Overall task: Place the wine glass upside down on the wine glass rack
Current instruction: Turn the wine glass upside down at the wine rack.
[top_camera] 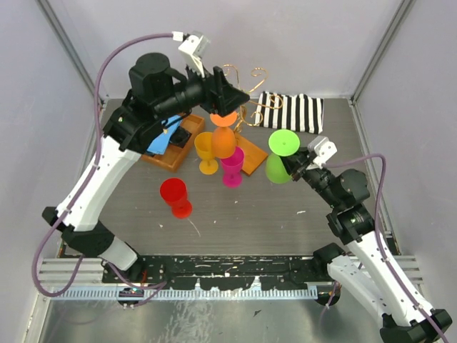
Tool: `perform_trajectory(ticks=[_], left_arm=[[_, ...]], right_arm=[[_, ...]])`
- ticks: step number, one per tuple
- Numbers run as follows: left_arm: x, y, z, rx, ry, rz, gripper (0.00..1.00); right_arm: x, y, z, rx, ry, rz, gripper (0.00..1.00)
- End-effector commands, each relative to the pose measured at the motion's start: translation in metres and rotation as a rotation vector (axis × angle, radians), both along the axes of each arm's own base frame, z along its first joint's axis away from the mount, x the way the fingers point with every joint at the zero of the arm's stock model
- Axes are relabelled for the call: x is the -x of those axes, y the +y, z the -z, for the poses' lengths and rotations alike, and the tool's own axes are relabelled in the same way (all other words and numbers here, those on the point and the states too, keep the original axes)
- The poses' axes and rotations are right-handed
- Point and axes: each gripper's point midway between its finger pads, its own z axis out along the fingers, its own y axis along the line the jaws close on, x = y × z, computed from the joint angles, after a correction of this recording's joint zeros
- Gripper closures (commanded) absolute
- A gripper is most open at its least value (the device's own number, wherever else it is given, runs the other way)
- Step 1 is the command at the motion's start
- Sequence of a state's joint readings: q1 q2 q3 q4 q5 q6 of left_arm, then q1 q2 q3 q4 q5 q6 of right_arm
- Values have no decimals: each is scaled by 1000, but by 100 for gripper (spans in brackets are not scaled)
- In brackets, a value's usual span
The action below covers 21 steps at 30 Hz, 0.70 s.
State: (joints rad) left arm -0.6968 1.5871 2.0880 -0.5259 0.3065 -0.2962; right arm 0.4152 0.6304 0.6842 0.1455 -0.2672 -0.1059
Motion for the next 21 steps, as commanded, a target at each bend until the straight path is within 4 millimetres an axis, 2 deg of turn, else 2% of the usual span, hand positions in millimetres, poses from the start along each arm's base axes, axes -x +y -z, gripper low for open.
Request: perform_trajectory(ticks=[1,6,10,15,21], left_arm=[[32,-8,-3,116,79,7,28],[62,-16,16,158,135,28,29],[72,-15,36,168,192,18,30],[82,-18,36,247,237,45,33],[92,-25,25,325,272,99,37]], right_arm=[[29,14,-44,36,-240,-132,98],[39,19,-59,51,-377,-173,99],[42,28,-62,62,-398,-234,99],[48,34,-71,19,-454,-274,99],[46,38,-76,48,-473,-281,99]])
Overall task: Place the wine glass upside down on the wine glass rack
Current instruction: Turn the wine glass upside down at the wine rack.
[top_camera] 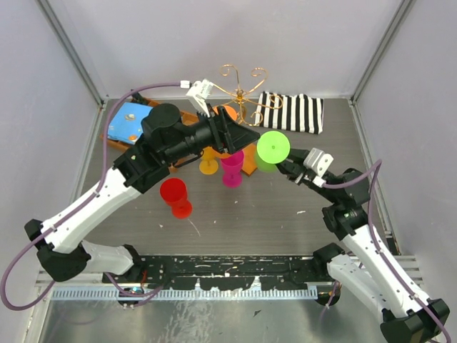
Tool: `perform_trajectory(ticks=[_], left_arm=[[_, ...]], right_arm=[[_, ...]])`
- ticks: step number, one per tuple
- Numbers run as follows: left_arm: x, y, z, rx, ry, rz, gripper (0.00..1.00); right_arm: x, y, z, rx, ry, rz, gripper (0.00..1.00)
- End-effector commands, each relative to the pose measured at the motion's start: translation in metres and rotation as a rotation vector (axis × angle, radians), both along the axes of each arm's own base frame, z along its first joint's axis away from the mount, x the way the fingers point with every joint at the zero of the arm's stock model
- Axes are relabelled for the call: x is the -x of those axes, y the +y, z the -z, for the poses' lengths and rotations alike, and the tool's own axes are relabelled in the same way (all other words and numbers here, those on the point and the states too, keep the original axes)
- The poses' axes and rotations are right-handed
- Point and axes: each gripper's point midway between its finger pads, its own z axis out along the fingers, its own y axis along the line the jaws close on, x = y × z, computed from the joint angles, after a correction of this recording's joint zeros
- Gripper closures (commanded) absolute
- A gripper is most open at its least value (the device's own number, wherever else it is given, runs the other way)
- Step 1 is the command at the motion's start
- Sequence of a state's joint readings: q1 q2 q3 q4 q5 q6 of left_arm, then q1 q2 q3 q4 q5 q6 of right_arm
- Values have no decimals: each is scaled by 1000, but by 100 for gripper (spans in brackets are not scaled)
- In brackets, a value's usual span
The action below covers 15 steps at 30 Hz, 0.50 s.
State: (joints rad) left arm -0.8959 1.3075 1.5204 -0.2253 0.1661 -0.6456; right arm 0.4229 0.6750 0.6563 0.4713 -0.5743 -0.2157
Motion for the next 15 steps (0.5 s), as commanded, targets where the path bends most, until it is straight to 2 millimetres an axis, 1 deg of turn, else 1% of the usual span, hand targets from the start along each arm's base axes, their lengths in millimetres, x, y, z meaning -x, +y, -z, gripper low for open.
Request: perform_trajectory(ticks=[1,5,10,13,15], left_arm=[[13,-1,-36,154,-14,33,38],[17,-10,-31,152,-1,59,43],[19,-19,-19,133,27,74,45],[21,-24,-17,132,35,82,45],[24,-27,-17,133,41,93,47]], right_arm=[[11,0,-29,-15,-120,-18,99],[12,0,-32,-8,-141,-15,99],[19,-2,-38,-22,-184,-18,99],[23,-2,-39,-26,-202,-22,99],[22,-3,-38,-24,-198,-19,99]])
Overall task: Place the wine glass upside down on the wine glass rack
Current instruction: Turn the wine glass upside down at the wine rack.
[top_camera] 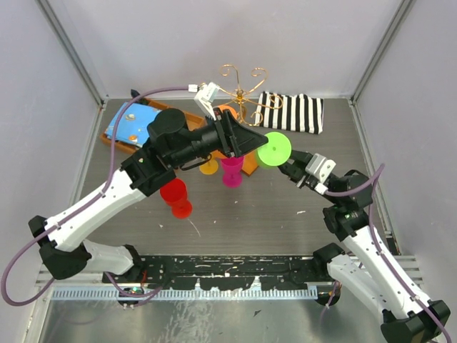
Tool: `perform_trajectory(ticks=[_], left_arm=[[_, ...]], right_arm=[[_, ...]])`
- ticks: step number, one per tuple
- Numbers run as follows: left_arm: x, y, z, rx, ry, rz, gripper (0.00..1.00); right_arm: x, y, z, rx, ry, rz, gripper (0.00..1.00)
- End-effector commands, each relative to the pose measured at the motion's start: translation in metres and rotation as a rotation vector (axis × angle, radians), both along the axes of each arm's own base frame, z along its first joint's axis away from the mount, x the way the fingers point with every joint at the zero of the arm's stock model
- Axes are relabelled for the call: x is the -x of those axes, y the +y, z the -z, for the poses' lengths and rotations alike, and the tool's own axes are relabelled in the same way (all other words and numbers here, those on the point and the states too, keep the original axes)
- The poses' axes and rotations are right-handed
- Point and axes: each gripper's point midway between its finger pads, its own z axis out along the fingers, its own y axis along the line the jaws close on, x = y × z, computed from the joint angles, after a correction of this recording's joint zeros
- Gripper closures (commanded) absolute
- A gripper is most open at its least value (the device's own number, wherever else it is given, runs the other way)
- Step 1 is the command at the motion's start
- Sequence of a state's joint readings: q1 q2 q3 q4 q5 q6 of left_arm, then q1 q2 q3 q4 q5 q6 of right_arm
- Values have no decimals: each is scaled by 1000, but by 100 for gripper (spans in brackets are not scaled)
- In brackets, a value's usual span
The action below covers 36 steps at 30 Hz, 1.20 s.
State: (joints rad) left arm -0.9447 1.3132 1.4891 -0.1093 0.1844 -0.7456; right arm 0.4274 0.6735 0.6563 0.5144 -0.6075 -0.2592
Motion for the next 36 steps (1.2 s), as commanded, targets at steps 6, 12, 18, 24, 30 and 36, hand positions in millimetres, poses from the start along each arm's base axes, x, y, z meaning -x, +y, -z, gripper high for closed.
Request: perform_trajectory(ticks=[6,12,18,24,30,36], left_arm=[[14,-22,-2,18,6,77,64],[15,-25,-1,18,11,83,89],[17,-22,-10,45,32,78,100],[22,-16,-31,124,78,79,100],[25,-11,-41,160,104,80,100],[27,-10,-43,180,121,87,100]], right_arm=[[12,-9,-30,-46,-122,30,99],[10,-8,-25,-28,-111,34,98],[11,-9,-19,-13,-117,39,89],[11,-8,-12,4,-125,39,70],[8,-12,-6,-27,-116,60,63],[3,-16,-10,-119,-82,67,61]])
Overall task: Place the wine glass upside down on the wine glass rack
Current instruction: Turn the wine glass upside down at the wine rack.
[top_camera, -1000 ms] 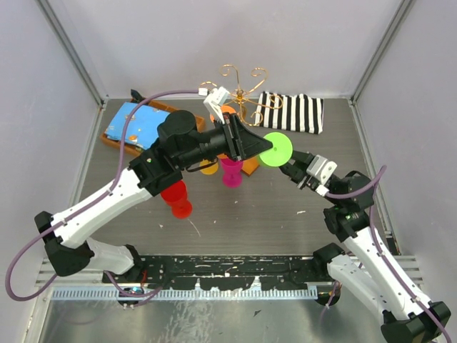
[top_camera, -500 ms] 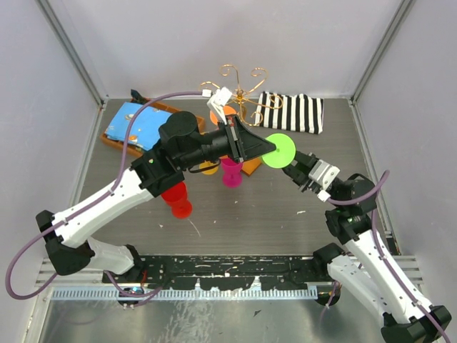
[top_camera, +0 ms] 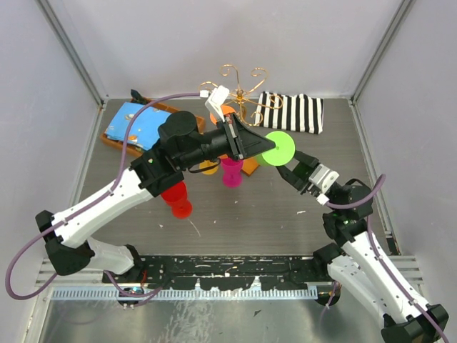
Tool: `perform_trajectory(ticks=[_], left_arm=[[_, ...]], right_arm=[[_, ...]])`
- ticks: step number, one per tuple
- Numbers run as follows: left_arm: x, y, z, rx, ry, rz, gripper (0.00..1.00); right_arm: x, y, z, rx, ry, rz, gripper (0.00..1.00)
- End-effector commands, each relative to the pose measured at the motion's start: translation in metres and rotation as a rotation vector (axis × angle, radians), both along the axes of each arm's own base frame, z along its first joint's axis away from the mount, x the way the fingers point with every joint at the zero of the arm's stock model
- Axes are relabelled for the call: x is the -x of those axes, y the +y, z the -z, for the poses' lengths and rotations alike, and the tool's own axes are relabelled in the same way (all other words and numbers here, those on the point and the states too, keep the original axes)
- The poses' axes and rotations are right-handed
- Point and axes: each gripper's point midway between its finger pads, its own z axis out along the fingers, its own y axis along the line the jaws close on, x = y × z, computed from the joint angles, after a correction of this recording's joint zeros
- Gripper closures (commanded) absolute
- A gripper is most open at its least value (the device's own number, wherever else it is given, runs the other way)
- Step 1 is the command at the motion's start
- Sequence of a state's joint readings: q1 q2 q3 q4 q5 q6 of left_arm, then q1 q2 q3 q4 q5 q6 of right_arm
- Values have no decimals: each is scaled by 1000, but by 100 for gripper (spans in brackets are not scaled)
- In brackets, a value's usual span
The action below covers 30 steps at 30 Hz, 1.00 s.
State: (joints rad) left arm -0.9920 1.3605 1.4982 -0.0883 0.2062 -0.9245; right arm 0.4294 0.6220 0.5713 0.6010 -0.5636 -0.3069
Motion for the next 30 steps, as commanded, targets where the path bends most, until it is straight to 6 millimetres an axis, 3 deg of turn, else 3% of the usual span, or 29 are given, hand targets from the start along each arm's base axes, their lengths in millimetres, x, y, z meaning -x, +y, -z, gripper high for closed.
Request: perform_trajectory(ticks=[1,6,9,16,19,30], left_arm=[[9,14,-48,128,-45,-2,100],[9,13,-50,138,-33,4,100],[9,11,-49,141,-27,8,100],[10,8,-49,147,-15,20,100],[11,8,-51,161,-10,30,100],[11,3,-49,194,26,48,100]], right_arm=[[-1,-7,-15,-121,2,7,61],[-4,-8,-14,-190,33,-11,58],[-7,-6,-10,-186,51,-13,46],[-15,-4,-4,-189,76,-6,44],[-18,-4,-5,-207,77,-4,37],[-13,-4,-16,-283,17,-51,41]])
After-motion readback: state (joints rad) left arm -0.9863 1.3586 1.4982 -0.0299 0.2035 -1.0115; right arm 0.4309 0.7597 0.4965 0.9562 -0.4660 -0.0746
